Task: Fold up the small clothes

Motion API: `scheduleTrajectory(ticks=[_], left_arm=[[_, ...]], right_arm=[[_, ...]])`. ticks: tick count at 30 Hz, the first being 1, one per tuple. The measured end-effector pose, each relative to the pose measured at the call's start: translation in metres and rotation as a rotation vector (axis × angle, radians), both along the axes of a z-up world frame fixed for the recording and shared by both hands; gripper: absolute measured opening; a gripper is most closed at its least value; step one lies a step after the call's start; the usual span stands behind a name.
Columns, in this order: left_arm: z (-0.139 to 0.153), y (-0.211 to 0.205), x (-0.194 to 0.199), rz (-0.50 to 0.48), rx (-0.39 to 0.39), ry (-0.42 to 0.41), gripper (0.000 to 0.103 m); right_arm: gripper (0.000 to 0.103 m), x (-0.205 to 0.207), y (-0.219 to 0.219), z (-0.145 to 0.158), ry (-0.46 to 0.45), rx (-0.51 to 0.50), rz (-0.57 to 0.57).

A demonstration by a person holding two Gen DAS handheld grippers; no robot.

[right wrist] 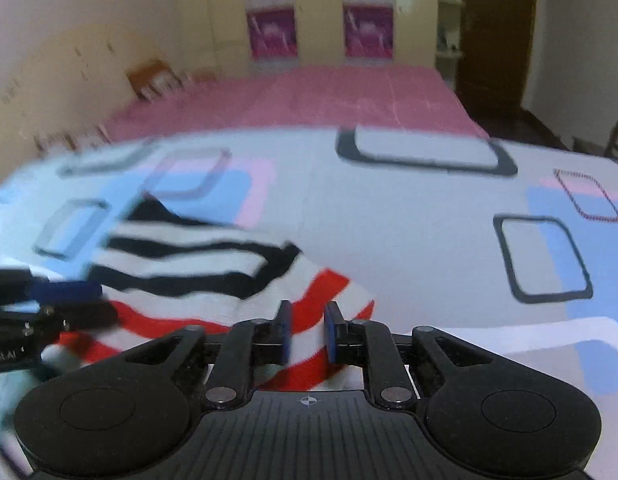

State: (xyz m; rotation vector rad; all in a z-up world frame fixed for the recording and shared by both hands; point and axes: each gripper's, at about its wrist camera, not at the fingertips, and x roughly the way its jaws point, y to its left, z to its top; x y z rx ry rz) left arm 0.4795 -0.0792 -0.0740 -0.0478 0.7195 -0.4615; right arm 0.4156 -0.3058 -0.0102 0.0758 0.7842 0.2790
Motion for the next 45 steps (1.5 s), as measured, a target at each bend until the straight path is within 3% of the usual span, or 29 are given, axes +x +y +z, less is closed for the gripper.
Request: scheduleTrajectory(ticks=[3,5,7,9,12,15,17,21,23,25,28,31,32,33,34,35,36,38,44,45], left_arm=[[0.008,0.010,-0.030,-0.001,-0.040,0.014,0.026],[0.013,0.010,-0.050,-0.009,-0.026,0.001,0.026],[0.014,0.008,-0.069,-0.023,-0.005,0.009,0.026],[0.009,0.008,-0.079,-0.042,-0.034,0.058,0.028],[-0.014,-0.002,-0.086,-0.036,0.113,0.096,0.025],[-0.023,0.004,-0.089,0.007,0.110,0.112,0.026],[-0.018,0.010,-0.090,0.024,0.076,0.117,0.026],[-0.001,0.026,-0.100,0.077,0.010,0.083,0.024],[-0.002,0.026,-0.099,0.082,0.010,0.089,0.029],[-0.012,0.020,-0.098,0.090,0.031,0.126,0.031],[-0.024,0.015,-0.096,0.112,0.078,0.167,0.037],[-0.016,0.018,-0.096,0.132,0.070,0.154,0.037],[-0.013,0.020,-0.096,0.141,0.061,0.148,0.039],[-0.009,0.021,-0.096,0.156,0.057,0.139,0.053],[-0.006,0.022,-0.095,0.176,0.056,0.125,0.080],[-0.002,0.021,-0.094,0.194,0.053,0.105,0.091],[0.001,0.021,-0.091,0.204,0.043,0.088,0.095],[0.006,0.019,-0.079,0.196,0.008,0.092,0.095],[-0.004,0.013,-0.039,0.175,-0.100,0.186,0.095],[-0.008,0.013,-0.032,0.172,-0.124,0.215,0.093]], right_arm=[[0.016,-0.039,0.007,0.013,-0.023,0.003,0.115],[0.016,-0.065,0.014,0.012,-0.015,-0.019,0.174],[0.016,-0.088,0.017,0.009,0.005,-0.030,0.195],[0.016,-0.108,0.020,0.004,0.010,-0.051,0.189],[0.016,-0.122,0.028,-0.018,0.077,-0.097,0.170],[0.015,-0.139,0.028,-0.029,0.094,-0.087,0.157],[0.016,-0.141,0.033,-0.025,0.087,-0.098,0.159],[0.016,-0.152,0.013,0.001,0.011,-0.006,0.085],[0.016,-0.153,0.006,0.005,-0.019,0.003,0.057],[0.016,-0.147,0.003,0.000,0.031,0.020,0.056],[0.016,-0.136,0.003,-0.033,0.159,0.001,0.037],[0.016,-0.136,-0.002,-0.023,0.149,0.044,0.022],[0.016,-0.138,-0.004,-0.016,0.127,0.060,0.019],[0.016,-0.140,-0.008,-0.010,0.105,0.078,0.010],[0.016,-0.140,-0.012,-0.004,0.081,0.095,-0.007],[0.016,-0.138,-0.017,0.000,0.062,0.117,-0.028],[0.034,-0.135,-0.022,0.002,0.058,0.142,-0.051],[0.076,-0.125,-0.032,0.003,0.060,0.207,-0.096],[0.074,-0.076,-0.064,-0.013,0.175,0.452,-0.128],[0.061,-0.070,-0.071,-0.017,0.198,0.489,-0.133]])
